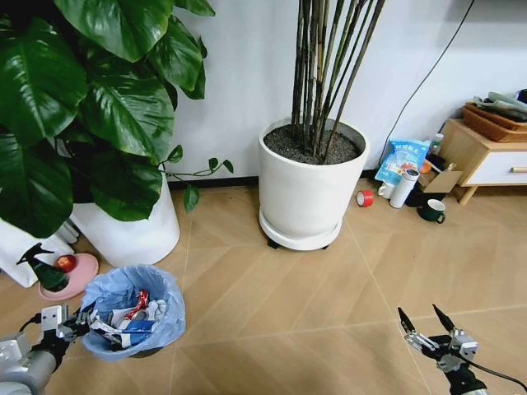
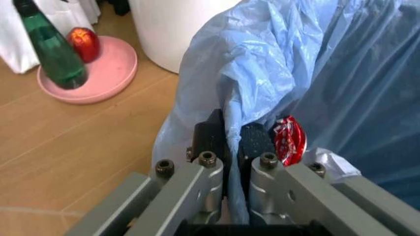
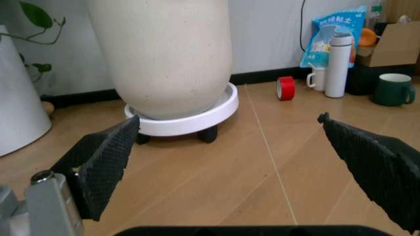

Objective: Pick up the trash bin and place the garbage on the floor into it.

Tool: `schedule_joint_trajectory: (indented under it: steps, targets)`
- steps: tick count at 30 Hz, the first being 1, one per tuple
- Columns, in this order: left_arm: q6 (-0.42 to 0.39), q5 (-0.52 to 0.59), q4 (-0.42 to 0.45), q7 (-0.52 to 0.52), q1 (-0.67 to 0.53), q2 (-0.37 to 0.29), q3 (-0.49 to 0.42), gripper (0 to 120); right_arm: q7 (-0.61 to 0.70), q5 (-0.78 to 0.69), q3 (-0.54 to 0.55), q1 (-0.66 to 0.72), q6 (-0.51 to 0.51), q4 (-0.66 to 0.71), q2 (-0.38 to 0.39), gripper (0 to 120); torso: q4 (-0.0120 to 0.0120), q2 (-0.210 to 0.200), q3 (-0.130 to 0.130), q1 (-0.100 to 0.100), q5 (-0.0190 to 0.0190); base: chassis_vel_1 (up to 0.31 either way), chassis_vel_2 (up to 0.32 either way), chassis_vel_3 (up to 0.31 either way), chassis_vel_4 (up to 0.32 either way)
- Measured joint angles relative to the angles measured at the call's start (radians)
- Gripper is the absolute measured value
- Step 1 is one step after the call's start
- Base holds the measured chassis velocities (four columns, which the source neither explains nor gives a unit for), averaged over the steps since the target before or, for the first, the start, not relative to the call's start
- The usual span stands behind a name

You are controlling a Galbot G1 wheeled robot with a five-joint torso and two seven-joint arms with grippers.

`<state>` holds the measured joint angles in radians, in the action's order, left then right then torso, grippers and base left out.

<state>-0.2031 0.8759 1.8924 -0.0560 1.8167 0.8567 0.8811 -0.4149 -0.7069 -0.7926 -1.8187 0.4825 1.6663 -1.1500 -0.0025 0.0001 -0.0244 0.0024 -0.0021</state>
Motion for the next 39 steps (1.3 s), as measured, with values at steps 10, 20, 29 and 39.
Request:
schedule_joint_trajectory:
  steps: [10,20,29,39]
  targets:
    - [-0.004,0.009,0.002,-0.005,-0.009,-0.014,-0.001,0,-0.007,-0.003,0.0,0.004,0.0,-0.002,0.0,100,0.0001,0.0,0.0,0.0,0.0003,0.1,-0.1,-0.099,0.101]
    - [-0.006,0.011,0.005,-0.008,-0.013,-0.01,-0.005,0,-0.015,-0.003,-0.003,0.003,0.002,0.0,-0.008,100,0.0,0.0,0.0,0.0,0.0001,0.087,-0.089,-0.084,0.084]
    - [-0.008,0.014,0.006,-0.011,-0.04,-0.009,-0.028,0,-0.026,0.001,-0.005,0.001,0.001,0.0,-0.025,100,0.0,0.0,0.0,0.0,0.0,0.085,-0.091,-0.089,0.081]
    - [-0.017,0.039,-0.014,-0.023,-0.113,-0.066,-0.081,0,-0.033,0.029,-0.013,-0.001,0.001,-0.008,-0.075,100,-0.0005,0.0,0.0,0.0,0.0002,0.071,-0.074,-0.07,0.075]
